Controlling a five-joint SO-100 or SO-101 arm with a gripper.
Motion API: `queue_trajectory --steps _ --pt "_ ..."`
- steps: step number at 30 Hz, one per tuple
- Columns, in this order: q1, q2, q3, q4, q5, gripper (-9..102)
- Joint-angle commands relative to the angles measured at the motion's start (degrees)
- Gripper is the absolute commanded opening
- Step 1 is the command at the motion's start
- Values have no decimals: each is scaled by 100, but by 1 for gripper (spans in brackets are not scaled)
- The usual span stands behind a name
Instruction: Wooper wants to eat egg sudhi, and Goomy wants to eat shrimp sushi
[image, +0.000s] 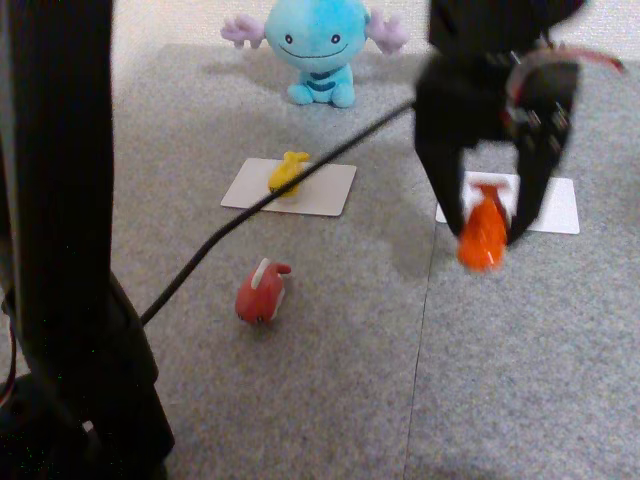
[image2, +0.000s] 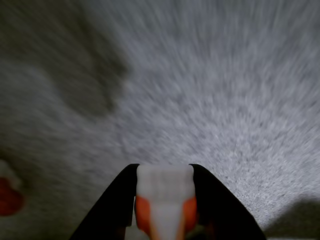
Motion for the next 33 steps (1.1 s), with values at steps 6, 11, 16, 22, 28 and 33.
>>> queue_trajectory --steps 6,11,16,22,28,33 --pt "-659 448 -756 -343 694 3" --pt "-650 -97 -1758 -360 668 3" --pt "-563 -1266 -2900 -378 606 3" --pt "-563 -2602 -4236 -264 650 3" --pt "-554 -3384 -4939 -264 598 6" --pt "-457 -3524 -4966 -378 589 14"
